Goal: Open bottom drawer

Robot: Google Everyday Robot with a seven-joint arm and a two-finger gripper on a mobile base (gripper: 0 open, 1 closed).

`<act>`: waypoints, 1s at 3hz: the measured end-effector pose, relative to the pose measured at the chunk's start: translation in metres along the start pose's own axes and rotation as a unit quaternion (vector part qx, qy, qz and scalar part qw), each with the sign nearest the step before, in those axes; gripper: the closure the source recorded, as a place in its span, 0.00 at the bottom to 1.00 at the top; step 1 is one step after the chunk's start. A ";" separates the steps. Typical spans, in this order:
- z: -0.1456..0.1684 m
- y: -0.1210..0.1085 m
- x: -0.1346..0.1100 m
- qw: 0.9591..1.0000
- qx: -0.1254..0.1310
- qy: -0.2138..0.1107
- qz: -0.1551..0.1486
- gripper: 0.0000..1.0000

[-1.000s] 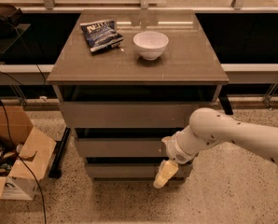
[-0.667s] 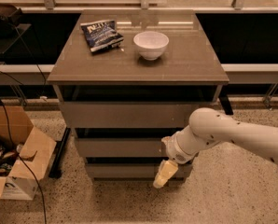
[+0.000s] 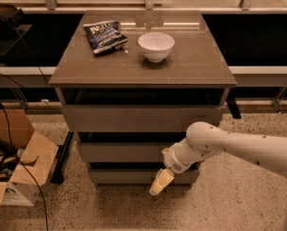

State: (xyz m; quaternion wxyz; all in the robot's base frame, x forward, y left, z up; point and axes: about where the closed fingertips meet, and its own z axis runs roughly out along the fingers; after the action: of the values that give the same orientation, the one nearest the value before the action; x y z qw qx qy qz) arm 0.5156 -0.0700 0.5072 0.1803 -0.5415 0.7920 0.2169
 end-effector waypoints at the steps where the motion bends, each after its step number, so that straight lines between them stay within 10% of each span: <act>1: 0.039 -0.009 0.014 1.000 -0.007 -0.015 0.024 0.00; 3: 0.090 -0.021 0.040 0.996 -0.013 -0.039 0.084 0.00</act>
Offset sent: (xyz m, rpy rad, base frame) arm 0.0242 0.0062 -0.1432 0.1428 0.1182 -0.2486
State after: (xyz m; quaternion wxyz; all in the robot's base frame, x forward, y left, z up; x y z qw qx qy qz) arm 0.5259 -0.0597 0.4071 0.1852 -0.4663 0.8240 0.2631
